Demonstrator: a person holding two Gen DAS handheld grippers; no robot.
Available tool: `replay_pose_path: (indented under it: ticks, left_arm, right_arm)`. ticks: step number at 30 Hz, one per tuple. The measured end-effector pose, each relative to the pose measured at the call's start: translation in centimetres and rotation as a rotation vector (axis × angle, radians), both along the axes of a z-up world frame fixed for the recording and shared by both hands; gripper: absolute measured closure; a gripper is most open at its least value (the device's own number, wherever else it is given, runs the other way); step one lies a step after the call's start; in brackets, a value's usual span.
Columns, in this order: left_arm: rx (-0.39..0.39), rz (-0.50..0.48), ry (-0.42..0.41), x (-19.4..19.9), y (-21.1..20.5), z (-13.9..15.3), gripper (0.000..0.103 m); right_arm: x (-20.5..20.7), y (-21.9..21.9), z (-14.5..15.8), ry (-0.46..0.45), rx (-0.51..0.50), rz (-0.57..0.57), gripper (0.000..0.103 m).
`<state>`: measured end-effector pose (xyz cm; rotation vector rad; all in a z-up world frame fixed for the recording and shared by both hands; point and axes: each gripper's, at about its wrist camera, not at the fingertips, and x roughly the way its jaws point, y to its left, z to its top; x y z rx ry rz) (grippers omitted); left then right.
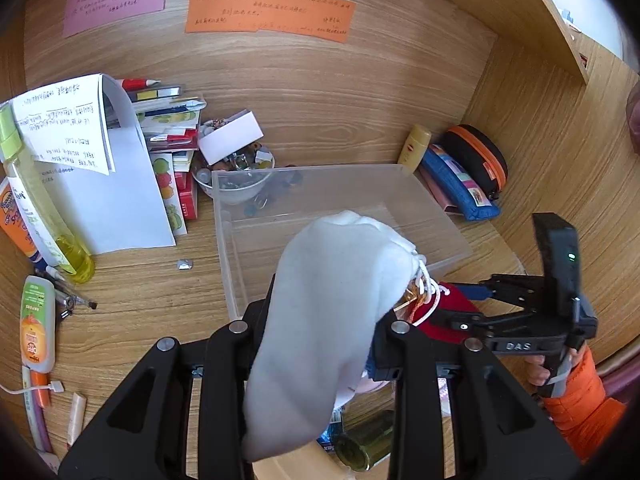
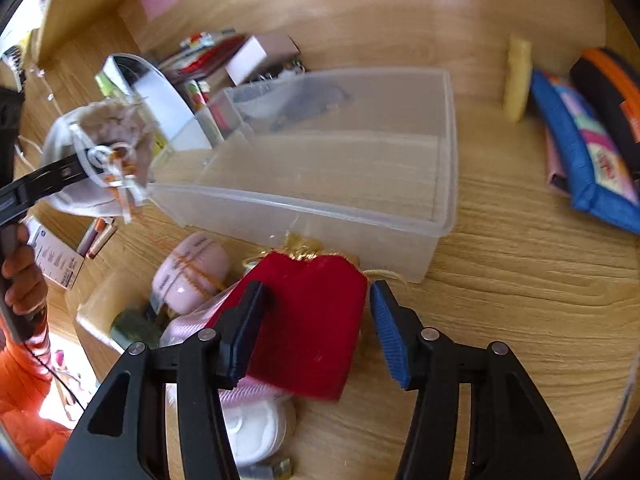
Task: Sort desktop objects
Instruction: 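Carry the white pouch and red pouch into the clear bin and release both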
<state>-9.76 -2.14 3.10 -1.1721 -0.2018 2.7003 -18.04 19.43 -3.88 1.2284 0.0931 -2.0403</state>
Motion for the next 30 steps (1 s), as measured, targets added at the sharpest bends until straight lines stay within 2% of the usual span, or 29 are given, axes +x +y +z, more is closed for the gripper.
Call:
replay_pose_path:
  ticks: [2,4,9,21,30]
  left_arm:
    - [-0.005,0.007,0.003,-0.1,-0.2,0.0,0.071]
    - [-0.004,0.014,0.007,-0.3,-0.3,0.0,0.071]
    - [0.002,0.016,0.011,-1.2,-0.4,0.2,0.071]
    - [0.017,-0.002,0.054,-2.8,0.2,1.7,0.072]
    - [0.002,0.014,0.047,-4.5,0.1,1.4,0.072]
  right_arm:
    - [-0.3,-0.3,-0.4,-0.012,-0.017,0.004,0.054]
    - [-0.1,-0.4,-0.4,-0.008,-0.041,0.010,0.068]
    - [1.4,-0.3,1.4,0.070,-0.050,0.011,0.087]
    - [3.9,2.2,7.5,0.203,-0.167,0.011,0.089]
    - [1.8,1.4,8.4,0.286,-0.170,-0.067,0.089]
